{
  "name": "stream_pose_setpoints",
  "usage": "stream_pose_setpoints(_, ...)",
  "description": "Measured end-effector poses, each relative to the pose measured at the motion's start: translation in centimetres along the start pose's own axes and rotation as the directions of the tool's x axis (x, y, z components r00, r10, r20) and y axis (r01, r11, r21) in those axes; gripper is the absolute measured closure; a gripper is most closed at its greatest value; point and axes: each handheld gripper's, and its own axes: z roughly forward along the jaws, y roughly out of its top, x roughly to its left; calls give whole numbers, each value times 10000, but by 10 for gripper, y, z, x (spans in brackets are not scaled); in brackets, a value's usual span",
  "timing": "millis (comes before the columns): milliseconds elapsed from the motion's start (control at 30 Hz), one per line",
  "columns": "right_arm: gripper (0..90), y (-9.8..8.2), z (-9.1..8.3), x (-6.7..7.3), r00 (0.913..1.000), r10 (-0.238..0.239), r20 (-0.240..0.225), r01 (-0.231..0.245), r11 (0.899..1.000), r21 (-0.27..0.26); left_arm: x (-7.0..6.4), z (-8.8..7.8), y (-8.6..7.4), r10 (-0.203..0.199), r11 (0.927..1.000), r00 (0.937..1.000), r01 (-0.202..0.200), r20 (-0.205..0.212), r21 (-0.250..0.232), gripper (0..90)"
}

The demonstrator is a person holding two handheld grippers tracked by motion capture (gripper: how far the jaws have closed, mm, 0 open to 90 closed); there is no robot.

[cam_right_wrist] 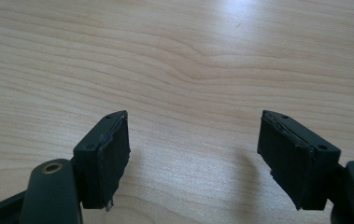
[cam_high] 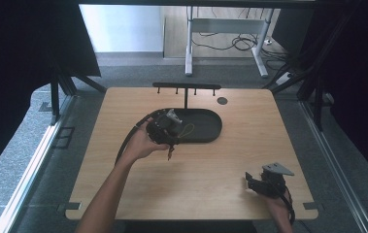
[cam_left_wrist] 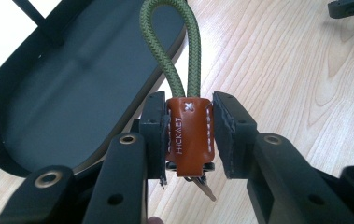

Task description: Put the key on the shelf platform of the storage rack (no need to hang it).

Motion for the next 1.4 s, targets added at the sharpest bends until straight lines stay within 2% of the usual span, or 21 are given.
stream_pose_setpoints(400, 244, -1, 5, 11, 9988, -458, -154, 461, 9987, 220, -1, 9, -5, -36, 9999, 9999, 33, 166, 143, 671)
stream_pose_setpoints(533, 245, -1, 5, 12, 9987, -466, -201, 470, 9986, 247, 0, 11, -6, -73, 9998, 9997, 69, 214, 165, 671)
stream_pose_setpoints(767, 245, 0, 5, 12, 9988, -440, -202, 445, 9987, 241, 2, 4, -4, -40, 10000, 9999, 39, 118, 79, 670)
stream_pose_setpoints(1033, 241, 0, 5, 11, 9988, -425, -244, 431, 9988, 252, 0, 7, -4, -17, 9999, 9999, 14, 166, 150, 669)
stream_pose_setpoints(1167, 235, 0, 6, 11, 9986, -457, -272, 464, 9986, 258, 1, 14, -8, -110, 9996, 9994, 102, 324, 263, 668)
stream_pose_setpoints(1267, 235, 0, 6, 11, 9986, -475, -251, 481, 9985, 258, 5, 22, -14, -398, 9987, 9986, 387, 351, 328, 661)
stream_pose_setpoints(1400, 235, 0, 6, 12, 9987, -452, -247, 459, 9986, 262, 10, 24, -18, -544, 9980, 9979, 532, 361, 346, 664)
